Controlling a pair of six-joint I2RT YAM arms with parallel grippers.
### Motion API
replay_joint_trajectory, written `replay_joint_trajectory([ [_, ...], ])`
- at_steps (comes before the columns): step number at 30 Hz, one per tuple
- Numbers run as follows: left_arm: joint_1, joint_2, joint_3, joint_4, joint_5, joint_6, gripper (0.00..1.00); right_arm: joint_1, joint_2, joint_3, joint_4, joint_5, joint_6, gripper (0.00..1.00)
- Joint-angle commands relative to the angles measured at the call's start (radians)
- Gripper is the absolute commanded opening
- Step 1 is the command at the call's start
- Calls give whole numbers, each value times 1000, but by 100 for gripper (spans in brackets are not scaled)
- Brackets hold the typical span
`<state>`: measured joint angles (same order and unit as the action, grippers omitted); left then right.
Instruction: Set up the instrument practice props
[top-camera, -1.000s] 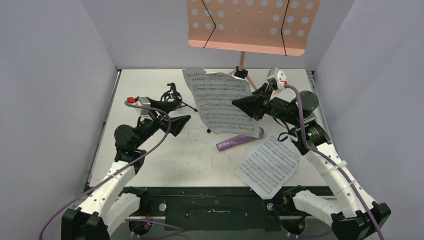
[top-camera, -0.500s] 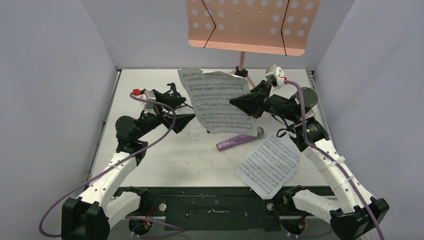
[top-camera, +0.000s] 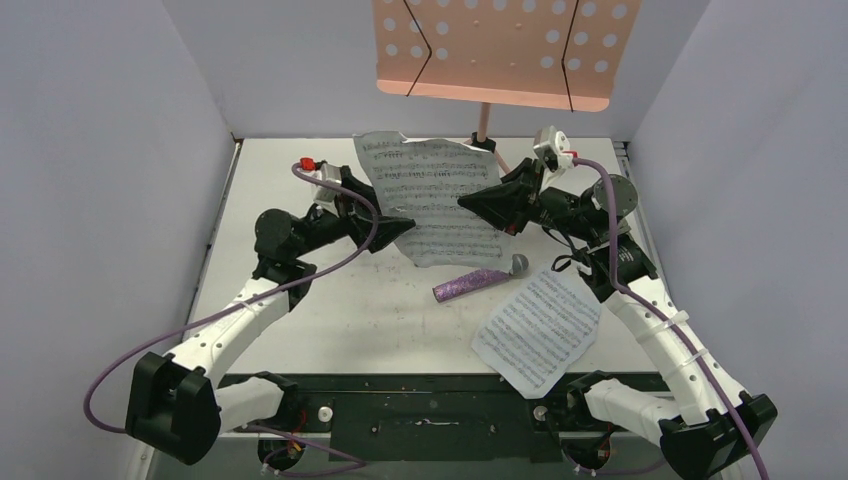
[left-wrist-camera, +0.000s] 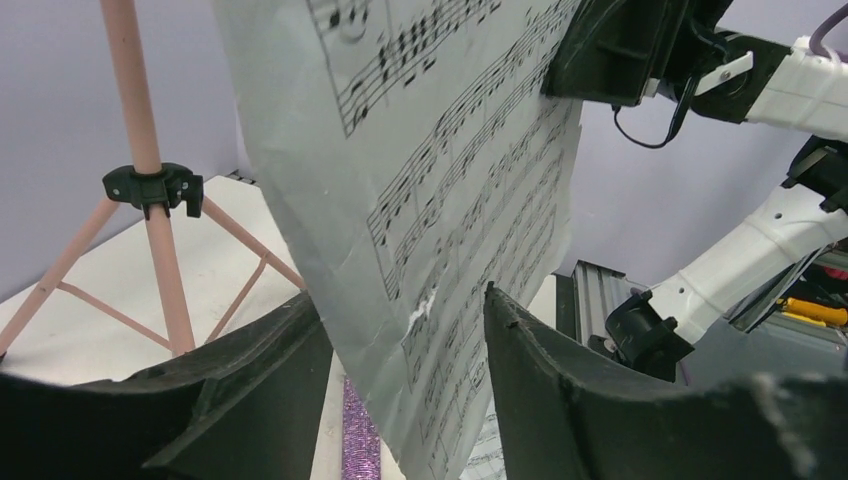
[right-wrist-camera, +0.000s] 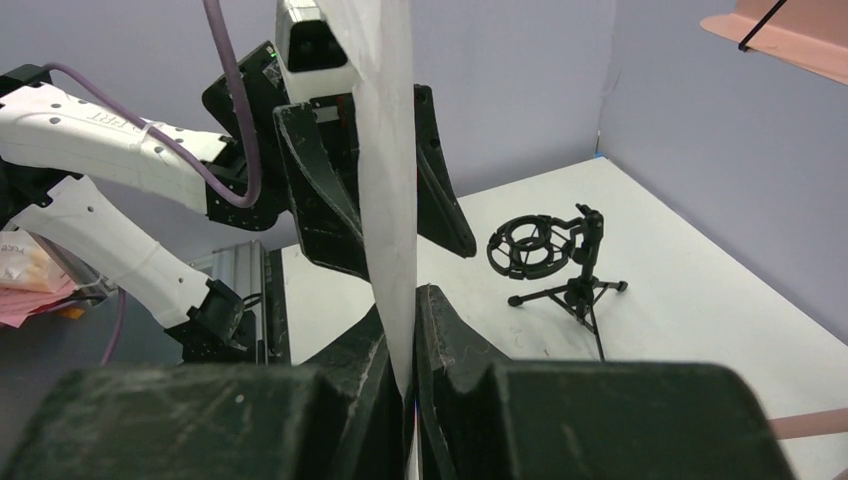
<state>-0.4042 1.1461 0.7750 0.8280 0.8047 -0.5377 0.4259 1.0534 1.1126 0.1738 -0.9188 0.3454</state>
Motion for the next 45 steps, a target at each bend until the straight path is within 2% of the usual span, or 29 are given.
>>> replay_joint_trajectory([
  [1,-11,31,38,111,18,-65,50,0,-2,14,93,-16,15,5],
  [5,-18,46,43,115,22,-69,44,-1,-1,9,93,-14,18,5],
  [16,-34,68,75,111,47,-76,40,0,2,-4,96,-32,17,5],
  [23,-44,81,86,121,47,-91,27,1,-1,-16,93,-23,9,5],
  [26,-45,81,86,123,42,-96,16,-1,-3,-14,77,-15,-5,5],
  [28,-45,79,83,124,37,-95,2,-1,-4,-14,64,-4,-14,5],
  [30,-45,76,76,123,28,-94,0,0,-5,-10,48,12,-18,7],
  [31,-46,74,73,123,26,-94,0,0,-5,-6,38,17,-23,9],
  [32,-45,71,71,123,24,-93,0,0,-5,-3,25,29,-30,17],
  [34,-45,70,68,119,20,-93,0,0,-7,3,-4,47,-40,25],
  [38,-46,63,63,106,14,-86,0,-1,-20,7,-55,87,-75,64],
  [40,-45,58,62,85,14,-80,0,-1,-27,12,-93,120,-95,80],
  [42,-46,48,60,56,22,-64,0,0,-40,14,-122,157,-113,90],
  [45,-45,29,52,8,23,-32,0,-1,-59,19,-164,222,-133,100],
])
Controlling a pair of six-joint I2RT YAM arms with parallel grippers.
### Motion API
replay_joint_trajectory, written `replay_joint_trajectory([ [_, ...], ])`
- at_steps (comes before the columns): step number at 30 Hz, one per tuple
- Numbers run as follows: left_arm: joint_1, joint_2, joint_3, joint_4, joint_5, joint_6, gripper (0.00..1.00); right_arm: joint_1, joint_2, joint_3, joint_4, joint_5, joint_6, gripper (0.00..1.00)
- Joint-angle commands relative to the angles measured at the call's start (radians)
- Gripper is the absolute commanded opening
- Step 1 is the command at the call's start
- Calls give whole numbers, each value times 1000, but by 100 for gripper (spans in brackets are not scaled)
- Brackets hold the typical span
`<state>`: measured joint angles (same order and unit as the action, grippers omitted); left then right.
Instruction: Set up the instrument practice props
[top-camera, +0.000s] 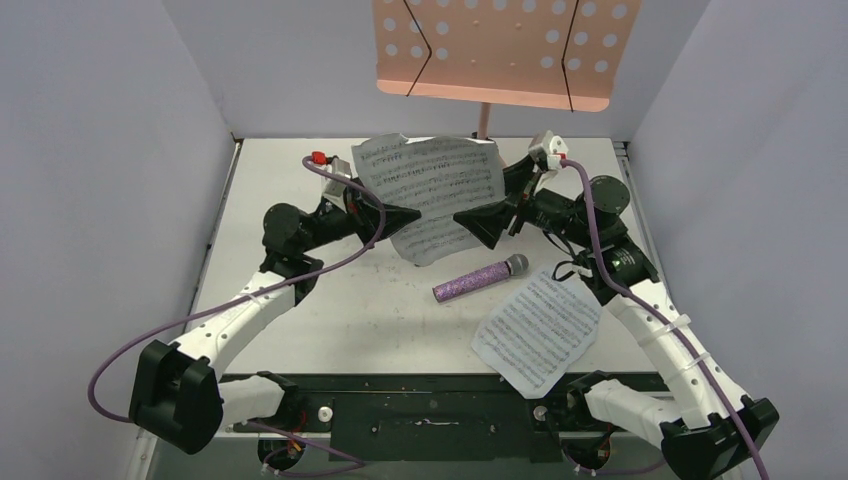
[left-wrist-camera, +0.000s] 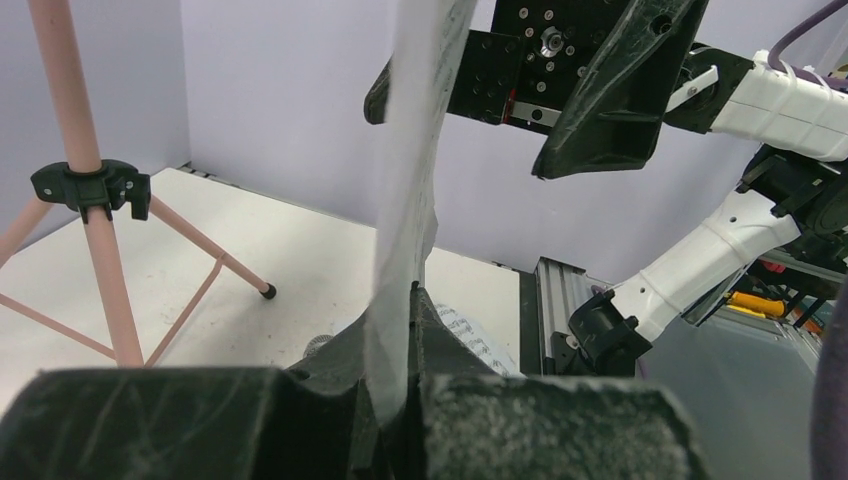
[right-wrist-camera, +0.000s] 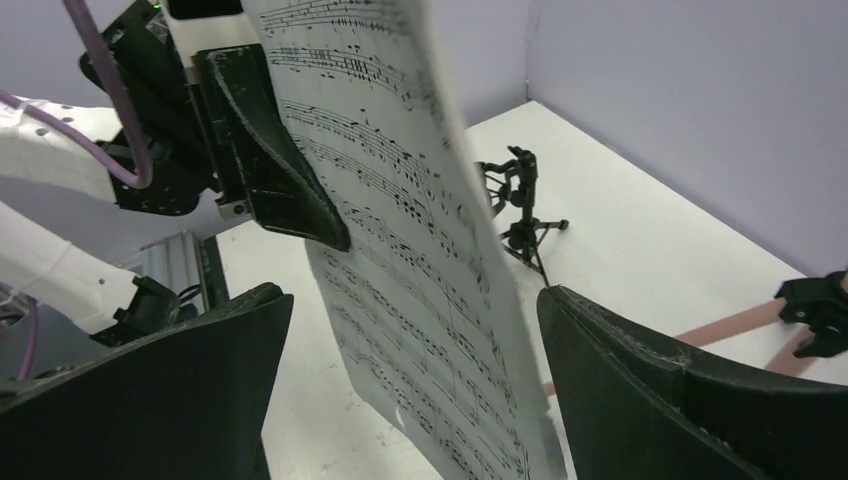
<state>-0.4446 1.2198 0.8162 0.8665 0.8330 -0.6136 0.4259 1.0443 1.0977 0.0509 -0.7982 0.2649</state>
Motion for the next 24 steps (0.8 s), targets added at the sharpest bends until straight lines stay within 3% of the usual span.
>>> replay_joint_trajectory([
  [1,-4,-53,8,-43,-6,53,0,-2,-54,35,-47,128,-60,98],
  [5,-4,-73,0,-112,-16,76,0,-1,-71,52,-150,265,-70,90],
  [17,-4,-112,-50,-232,-18,136,0,-2,-78,124,-372,424,-102,90],
  [24,-4,-121,-61,-278,-43,184,0,-2,-80,216,-492,665,-4,90],
])
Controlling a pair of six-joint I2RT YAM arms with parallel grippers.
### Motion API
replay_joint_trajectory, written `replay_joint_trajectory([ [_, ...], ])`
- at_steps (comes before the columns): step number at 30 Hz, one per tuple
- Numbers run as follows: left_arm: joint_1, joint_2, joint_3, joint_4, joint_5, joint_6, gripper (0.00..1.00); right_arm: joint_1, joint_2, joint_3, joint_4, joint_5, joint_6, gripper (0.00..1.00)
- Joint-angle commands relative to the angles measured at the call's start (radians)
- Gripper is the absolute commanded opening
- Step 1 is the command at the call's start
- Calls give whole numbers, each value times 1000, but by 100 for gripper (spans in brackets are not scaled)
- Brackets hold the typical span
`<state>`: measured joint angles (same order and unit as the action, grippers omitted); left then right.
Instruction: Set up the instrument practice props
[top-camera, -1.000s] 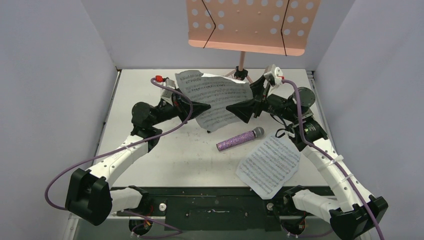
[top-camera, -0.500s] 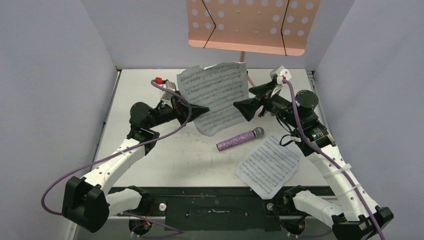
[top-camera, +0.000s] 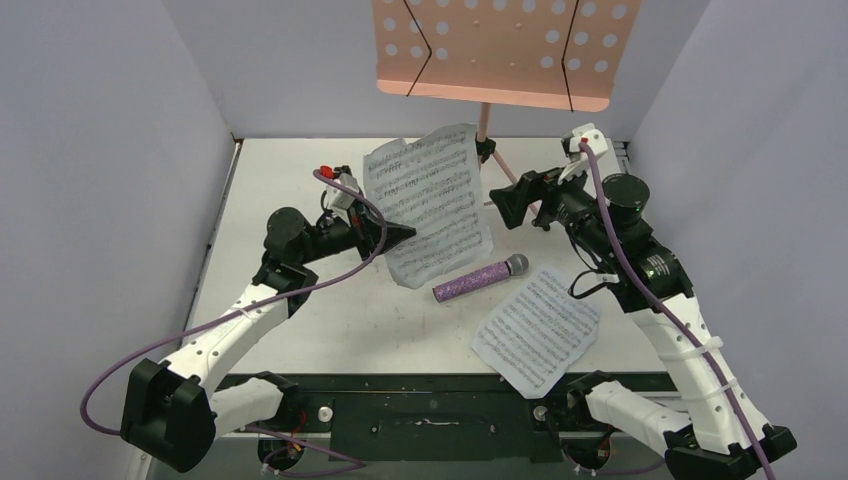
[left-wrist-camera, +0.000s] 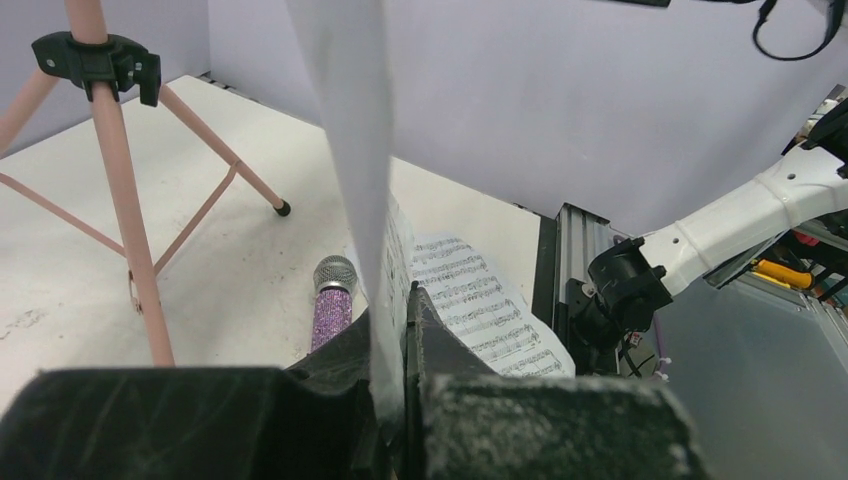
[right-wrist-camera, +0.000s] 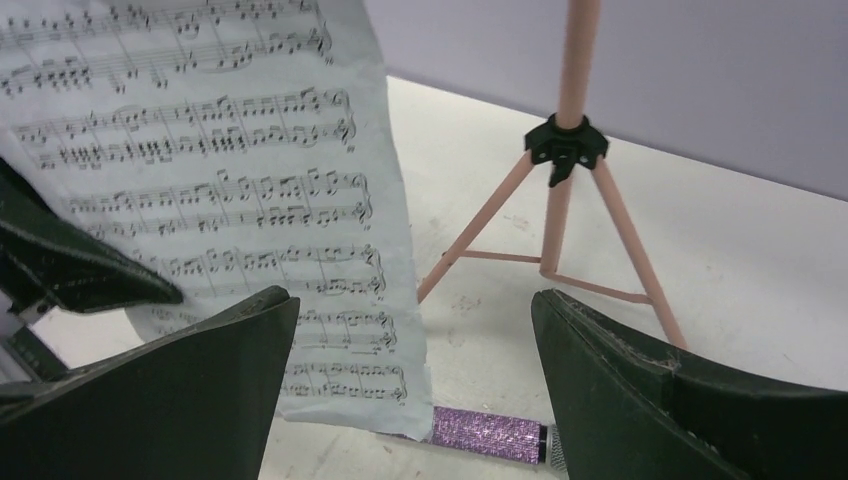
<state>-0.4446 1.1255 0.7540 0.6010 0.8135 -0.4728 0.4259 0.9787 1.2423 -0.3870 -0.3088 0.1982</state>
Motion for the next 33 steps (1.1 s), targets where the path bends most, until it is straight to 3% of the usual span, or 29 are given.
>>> replay_joint_trajectory([
  [1,-5,-25,2,-13,-25,44,0,-2,-11,89,-74,196,72,90],
  [12,-5,-20,15,-37,-23,66,0,-2,25,202,-303,352,136,90],
  [22,-5,-17,64,-60,-23,84,0,-2,47,266,-315,373,107,90],
  [33,-10,2,184,-92,-20,90,0,-1,165,479,-423,459,135,90],
])
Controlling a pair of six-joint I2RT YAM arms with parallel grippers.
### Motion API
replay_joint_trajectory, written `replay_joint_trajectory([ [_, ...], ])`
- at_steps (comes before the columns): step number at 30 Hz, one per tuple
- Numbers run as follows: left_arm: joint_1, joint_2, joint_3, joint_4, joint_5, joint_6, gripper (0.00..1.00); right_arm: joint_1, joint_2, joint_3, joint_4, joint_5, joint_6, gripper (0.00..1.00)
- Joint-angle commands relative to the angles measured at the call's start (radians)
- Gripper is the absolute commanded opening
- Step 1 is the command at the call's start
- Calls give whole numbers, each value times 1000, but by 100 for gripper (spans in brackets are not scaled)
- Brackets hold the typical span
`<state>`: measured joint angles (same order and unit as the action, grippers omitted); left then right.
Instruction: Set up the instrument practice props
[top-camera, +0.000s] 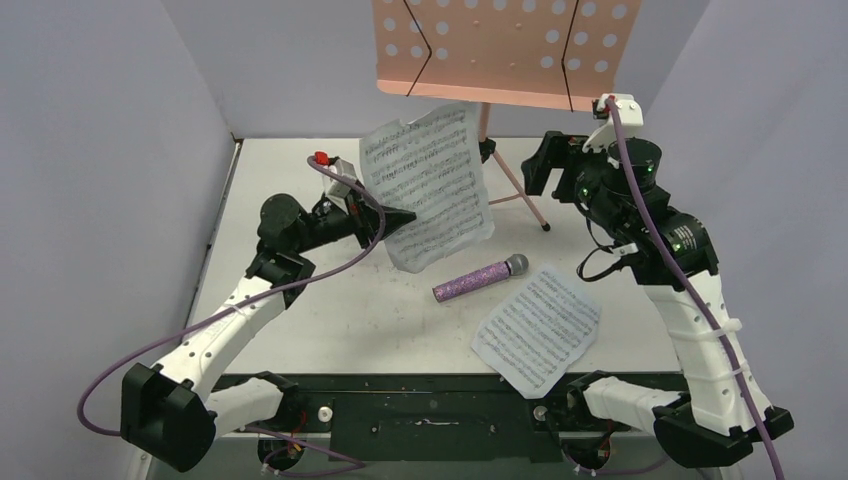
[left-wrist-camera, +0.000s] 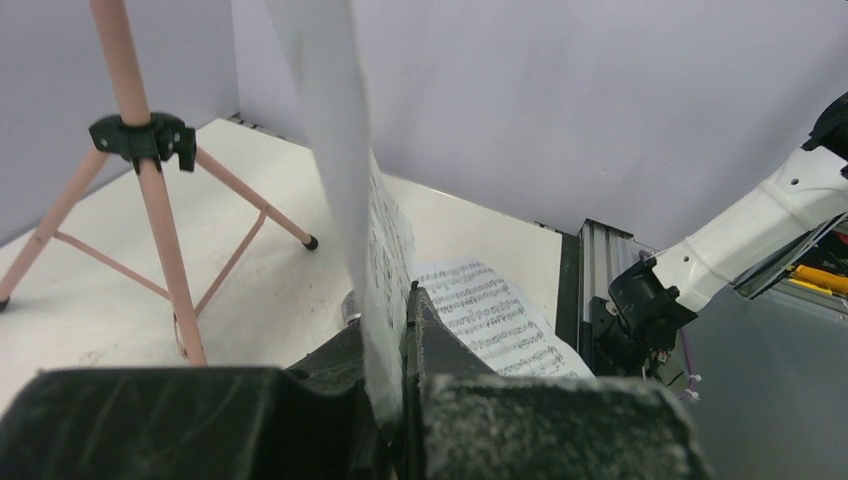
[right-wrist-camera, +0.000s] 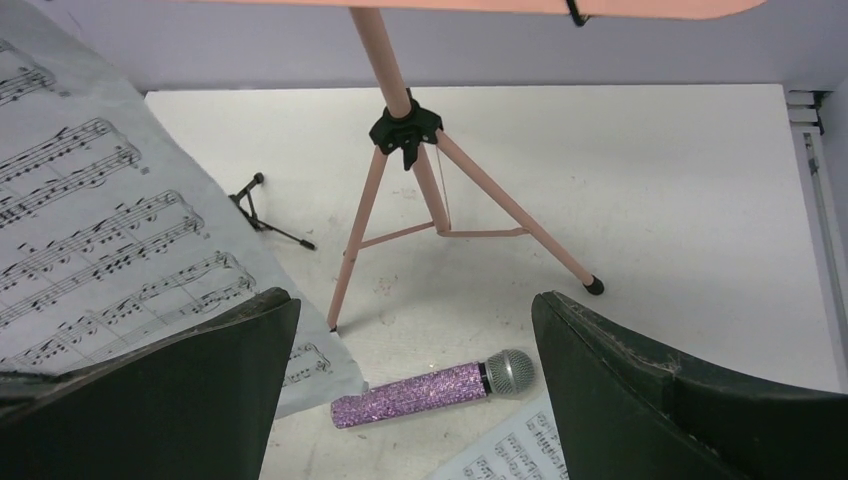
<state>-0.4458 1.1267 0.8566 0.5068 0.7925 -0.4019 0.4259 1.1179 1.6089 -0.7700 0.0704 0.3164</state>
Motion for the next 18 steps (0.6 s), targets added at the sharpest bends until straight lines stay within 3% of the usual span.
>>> replay_joint_trajectory([
  [1,-11,2,91,-3,-3,23,0,-2,47,156,-71,108,30,90],
  [9,-31,22,202,-29,-31,36,0,-2,144,389,-118,152,37,90],
  [18,-48,56,284,95,-86,5,0,-3,189,477,-47,127,54,90],
])
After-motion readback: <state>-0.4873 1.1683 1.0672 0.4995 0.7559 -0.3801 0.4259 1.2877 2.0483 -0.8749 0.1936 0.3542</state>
